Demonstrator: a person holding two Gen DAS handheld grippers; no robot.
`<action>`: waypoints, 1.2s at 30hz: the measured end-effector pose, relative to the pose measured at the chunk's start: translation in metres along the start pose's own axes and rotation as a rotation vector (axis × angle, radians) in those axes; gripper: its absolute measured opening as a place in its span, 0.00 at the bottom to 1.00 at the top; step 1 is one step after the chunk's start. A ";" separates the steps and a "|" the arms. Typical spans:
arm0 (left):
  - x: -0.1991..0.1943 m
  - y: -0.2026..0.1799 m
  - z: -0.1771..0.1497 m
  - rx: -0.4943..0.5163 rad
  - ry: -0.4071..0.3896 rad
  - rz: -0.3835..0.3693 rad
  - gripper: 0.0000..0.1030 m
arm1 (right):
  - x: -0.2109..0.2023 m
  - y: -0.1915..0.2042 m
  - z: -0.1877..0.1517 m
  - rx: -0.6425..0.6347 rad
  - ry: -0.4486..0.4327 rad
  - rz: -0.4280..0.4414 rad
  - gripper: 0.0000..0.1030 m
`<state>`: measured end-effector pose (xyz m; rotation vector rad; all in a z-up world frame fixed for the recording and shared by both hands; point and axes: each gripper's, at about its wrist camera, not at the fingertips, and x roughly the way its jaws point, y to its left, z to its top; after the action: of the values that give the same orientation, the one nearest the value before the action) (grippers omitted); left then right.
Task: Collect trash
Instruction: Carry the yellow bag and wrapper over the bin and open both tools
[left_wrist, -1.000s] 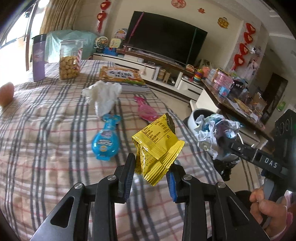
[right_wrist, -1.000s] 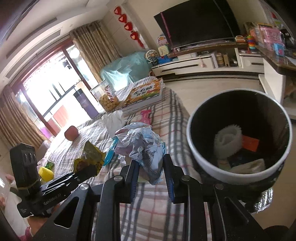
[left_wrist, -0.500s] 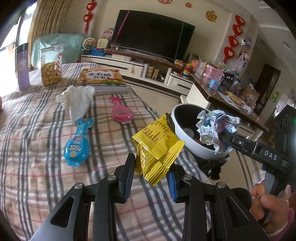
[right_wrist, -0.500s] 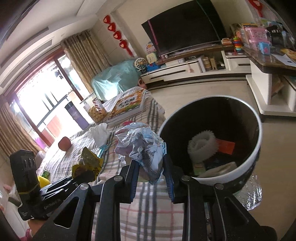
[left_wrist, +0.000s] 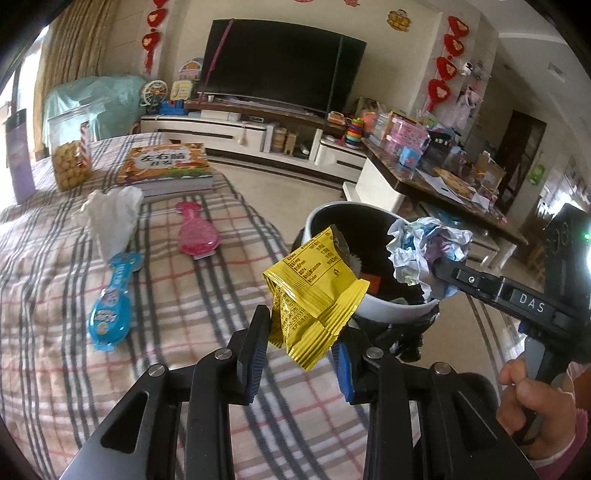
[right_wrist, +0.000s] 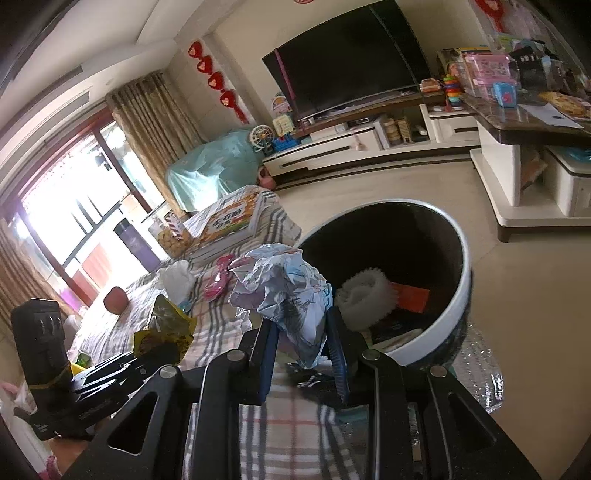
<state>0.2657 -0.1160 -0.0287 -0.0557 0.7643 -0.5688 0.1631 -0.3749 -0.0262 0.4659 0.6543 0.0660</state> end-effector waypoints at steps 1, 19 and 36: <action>0.002 -0.002 0.001 0.003 0.002 -0.003 0.30 | -0.001 -0.002 0.000 0.002 -0.002 -0.005 0.26; 0.042 -0.040 0.025 0.071 0.037 -0.016 0.30 | 0.001 -0.033 0.015 0.028 -0.005 -0.065 0.26; 0.081 -0.062 0.046 0.103 0.067 -0.008 0.31 | 0.017 -0.047 0.030 0.034 0.018 -0.099 0.28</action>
<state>0.3148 -0.2165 -0.0315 0.0552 0.7989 -0.6194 0.1904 -0.4252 -0.0357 0.4655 0.6959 -0.0350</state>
